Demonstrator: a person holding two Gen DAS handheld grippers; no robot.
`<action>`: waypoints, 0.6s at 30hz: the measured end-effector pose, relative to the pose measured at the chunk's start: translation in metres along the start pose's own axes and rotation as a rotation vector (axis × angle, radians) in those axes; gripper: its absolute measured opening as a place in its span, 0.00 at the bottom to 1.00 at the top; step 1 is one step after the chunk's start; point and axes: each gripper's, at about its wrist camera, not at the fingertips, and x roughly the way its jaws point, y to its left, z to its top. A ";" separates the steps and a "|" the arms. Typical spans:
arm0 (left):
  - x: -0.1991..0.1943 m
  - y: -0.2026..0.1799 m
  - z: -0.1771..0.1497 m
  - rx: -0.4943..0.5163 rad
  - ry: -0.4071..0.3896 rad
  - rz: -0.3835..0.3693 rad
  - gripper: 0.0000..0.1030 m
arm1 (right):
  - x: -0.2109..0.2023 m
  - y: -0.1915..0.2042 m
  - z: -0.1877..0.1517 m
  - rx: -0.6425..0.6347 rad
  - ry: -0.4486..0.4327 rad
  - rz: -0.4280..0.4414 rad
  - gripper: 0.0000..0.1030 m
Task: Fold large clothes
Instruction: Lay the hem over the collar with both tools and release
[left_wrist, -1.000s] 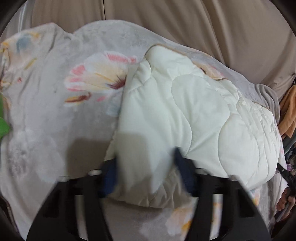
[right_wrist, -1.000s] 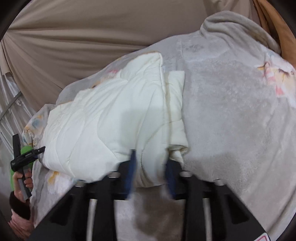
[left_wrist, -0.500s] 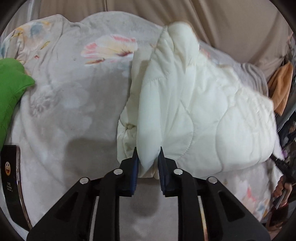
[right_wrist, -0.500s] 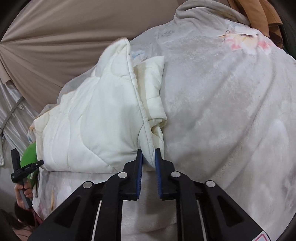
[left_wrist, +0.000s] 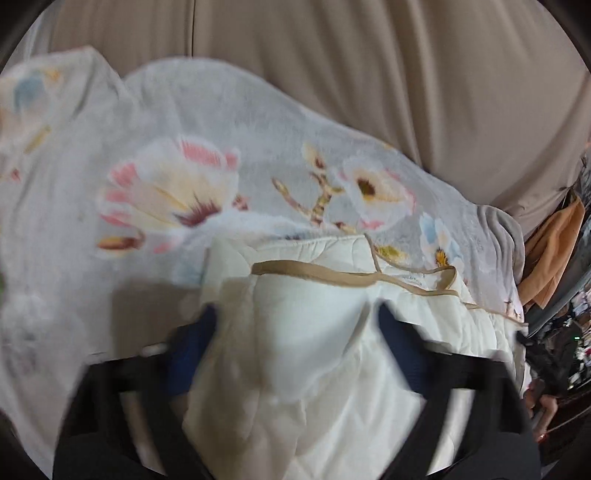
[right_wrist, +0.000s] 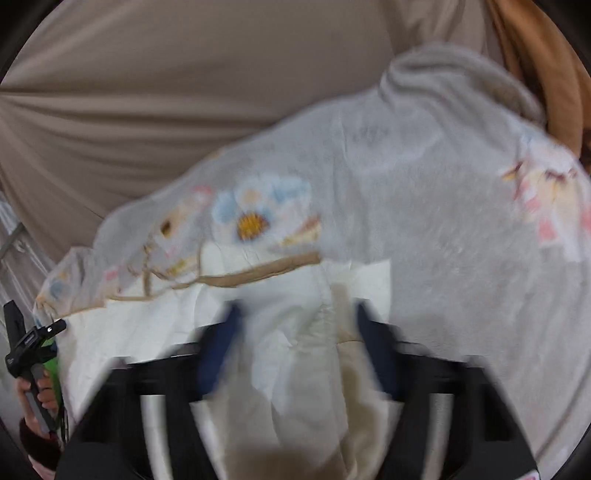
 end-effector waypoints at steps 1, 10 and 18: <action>0.006 0.001 0.003 0.008 0.021 -0.008 0.17 | 0.005 0.003 0.001 0.005 0.022 0.028 0.09; 0.021 -0.022 0.016 0.123 -0.068 0.092 0.10 | -0.001 0.006 0.017 -0.056 -0.139 -0.040 0.08; 0.075 -0.021 -0.007 0.206 -0.019 0.258 0.22 | 0.050 -0.012 0.002 -0.059 0.043 -0.174 0.17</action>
